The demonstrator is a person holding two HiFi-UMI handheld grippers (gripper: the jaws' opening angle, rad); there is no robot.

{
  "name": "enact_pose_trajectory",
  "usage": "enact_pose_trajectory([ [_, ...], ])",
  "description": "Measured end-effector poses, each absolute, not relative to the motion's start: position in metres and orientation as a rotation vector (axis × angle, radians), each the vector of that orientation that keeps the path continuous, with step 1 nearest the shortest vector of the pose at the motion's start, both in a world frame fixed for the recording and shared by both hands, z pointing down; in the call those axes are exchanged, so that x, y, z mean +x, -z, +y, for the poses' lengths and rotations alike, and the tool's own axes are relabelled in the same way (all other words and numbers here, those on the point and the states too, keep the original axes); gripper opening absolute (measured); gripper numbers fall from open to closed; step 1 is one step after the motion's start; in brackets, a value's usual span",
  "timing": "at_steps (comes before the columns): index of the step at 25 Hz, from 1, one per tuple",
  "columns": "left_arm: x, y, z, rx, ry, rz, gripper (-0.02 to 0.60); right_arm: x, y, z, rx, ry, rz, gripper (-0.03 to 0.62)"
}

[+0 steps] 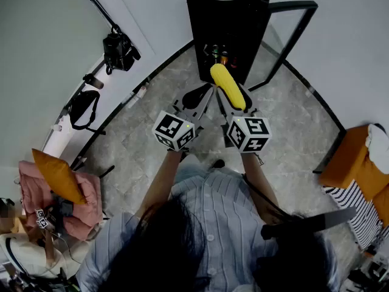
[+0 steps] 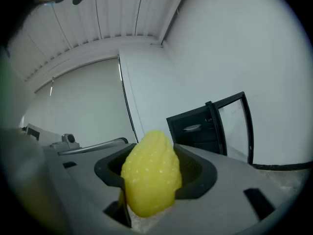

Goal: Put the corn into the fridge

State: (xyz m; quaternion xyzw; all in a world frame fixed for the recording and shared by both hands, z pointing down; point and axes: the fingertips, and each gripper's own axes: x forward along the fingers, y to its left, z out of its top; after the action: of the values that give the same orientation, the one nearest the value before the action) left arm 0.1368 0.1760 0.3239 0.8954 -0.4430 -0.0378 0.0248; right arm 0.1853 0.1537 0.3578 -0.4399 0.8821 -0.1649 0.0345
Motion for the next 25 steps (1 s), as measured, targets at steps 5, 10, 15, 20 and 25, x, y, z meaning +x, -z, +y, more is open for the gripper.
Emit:
enact_pose_trajectory([
  [5,0.135,-0.325,0.179,2.761,0.12,-1.359,0.009,0.184,-0.36,0.158,-1.34,0.531,2.704,0.247],
  [10,0.138,-0.328,0.178,2.759,0.119,-1.33,0.009,0.184,-0.364,0.158,-1.292,0.546,2.705,0.247],
  [15,0.131,-0.336,0.166,2.741,0.102,-1.325,0.009,0.176,-0.374,0.152,-1.289,0.581,2.72,0.247],
  [20,0.121,-0.345,0.147,2.725,0.1,-1.297,0.009,0.172,-0.385,0.133,-1.333,0.624,2.705,0.247],
  [25,0.103,-0.355,0.118,2.718,0.09,-1.245,0.009,0.159,-0.395,0.105,-1.386,0.66,2.682,0.247],
])
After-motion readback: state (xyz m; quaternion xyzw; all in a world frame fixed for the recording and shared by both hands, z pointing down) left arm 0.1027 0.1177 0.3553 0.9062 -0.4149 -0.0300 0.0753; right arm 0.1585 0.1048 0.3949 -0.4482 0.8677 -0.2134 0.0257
